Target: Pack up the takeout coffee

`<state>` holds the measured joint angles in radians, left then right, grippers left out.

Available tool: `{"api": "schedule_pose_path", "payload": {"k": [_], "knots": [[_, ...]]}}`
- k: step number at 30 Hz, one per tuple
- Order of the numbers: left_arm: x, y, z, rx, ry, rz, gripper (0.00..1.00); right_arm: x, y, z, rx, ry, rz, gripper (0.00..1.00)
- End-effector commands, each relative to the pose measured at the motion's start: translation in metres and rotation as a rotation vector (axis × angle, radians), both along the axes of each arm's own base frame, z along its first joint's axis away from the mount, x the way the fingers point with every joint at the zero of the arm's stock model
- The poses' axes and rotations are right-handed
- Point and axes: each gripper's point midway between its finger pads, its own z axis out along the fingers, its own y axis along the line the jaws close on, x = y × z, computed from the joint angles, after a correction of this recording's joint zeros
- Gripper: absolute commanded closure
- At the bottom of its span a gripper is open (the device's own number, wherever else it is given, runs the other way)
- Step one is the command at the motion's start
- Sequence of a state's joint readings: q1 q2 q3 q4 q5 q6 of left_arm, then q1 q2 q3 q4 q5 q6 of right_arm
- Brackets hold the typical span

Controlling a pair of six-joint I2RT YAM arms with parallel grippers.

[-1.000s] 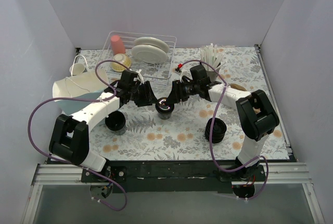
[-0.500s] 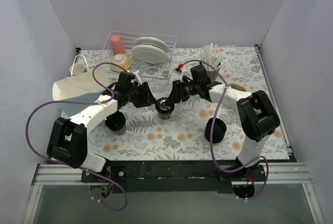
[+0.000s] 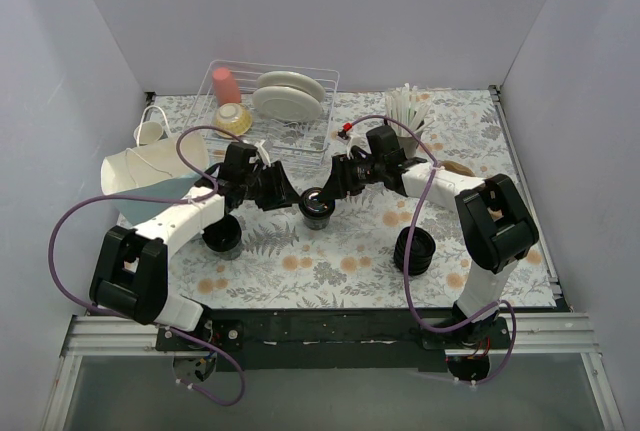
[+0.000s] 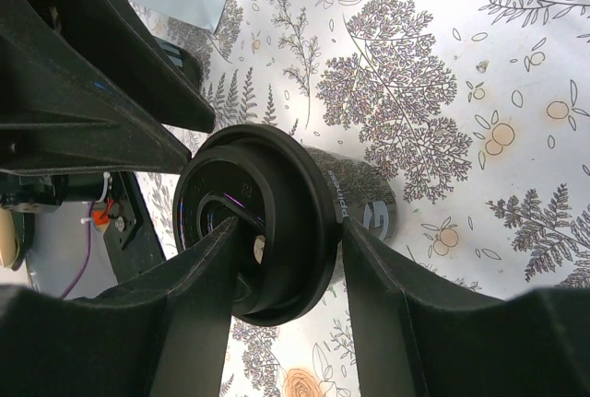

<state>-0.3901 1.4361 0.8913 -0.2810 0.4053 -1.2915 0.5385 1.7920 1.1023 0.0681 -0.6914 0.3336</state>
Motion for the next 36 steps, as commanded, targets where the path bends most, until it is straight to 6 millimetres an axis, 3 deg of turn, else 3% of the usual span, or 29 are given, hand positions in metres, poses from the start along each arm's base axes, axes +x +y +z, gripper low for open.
{"api": "schedule_pose_path", "payload": {"k": [1, 10, 25, 36], "knots": [[-0.001, -0.007, 0.008, -0.062, -0.016, -0.020, 0.62, -0.009, -0.012, -0.022, -0.071, 0.024, -0.014, 0.46], [-0.010, -0.004, -0.022, -0.057, 0.049, 0.007, 0.70, -0.019, -0.019, -0.038, -0.083, 0.051, -0.025, 0.47], [-0.013, -0.007, -0.034, -0.104, 0.081, 0.046, 0.82, -0.026, -0.029, -0.048, -0.082, 0.071, -0.055, 0.48], [-0.035, 0.003, -0.077, -0.081, 0.168, 0.088, 0.87, -0.028, -0.041, -0.054, -0.104, 0.063, -0.089, 0.49]]}}
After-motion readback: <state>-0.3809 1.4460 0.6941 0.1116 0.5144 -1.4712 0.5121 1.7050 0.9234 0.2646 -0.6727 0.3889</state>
